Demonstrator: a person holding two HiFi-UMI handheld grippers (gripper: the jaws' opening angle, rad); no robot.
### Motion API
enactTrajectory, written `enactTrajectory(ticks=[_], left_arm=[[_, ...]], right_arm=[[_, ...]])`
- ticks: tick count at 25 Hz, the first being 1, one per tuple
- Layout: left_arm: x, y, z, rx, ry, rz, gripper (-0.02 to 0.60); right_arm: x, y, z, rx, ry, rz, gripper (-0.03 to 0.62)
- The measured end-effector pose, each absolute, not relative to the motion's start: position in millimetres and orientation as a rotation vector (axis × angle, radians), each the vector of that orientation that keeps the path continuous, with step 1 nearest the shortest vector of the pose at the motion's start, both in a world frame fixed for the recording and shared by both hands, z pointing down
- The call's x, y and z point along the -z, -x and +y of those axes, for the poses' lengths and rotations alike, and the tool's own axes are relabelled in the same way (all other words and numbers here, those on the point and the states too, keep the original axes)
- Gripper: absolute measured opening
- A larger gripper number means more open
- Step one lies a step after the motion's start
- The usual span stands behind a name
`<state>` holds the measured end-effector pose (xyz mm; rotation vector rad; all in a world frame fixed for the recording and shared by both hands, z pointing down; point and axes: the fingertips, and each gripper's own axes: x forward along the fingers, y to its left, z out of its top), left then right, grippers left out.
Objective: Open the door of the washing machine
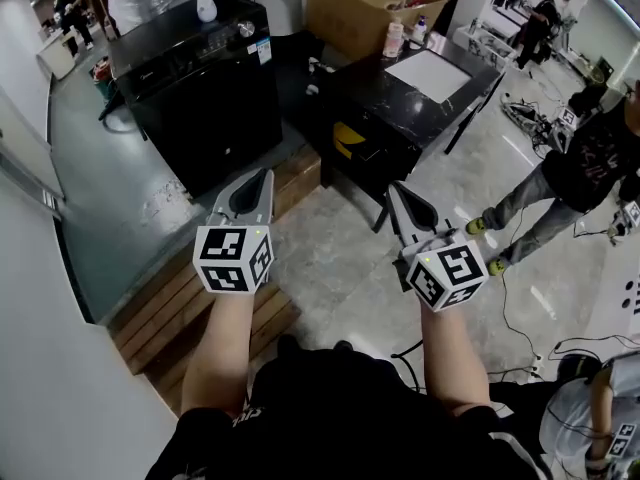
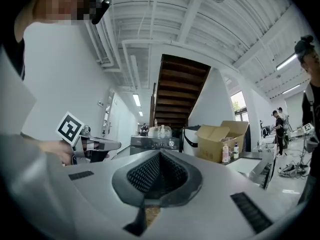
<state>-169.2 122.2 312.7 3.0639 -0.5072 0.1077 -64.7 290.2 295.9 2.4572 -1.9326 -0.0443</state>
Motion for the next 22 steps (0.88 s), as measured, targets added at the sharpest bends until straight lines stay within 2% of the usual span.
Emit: enactTrajectory(ticks=[12,22], left_arm=[[-315,148,175,-0.112,-3.059,-0.523,0.009],[-336,123,141,-0.146,-3.004,-0.546,0.009]], right_arm=[[-327,59,328,-0.108,-2.402,-2.024,-0.006],[-338,26,301,-0.175,-2.375,-2.06,-0.006]])
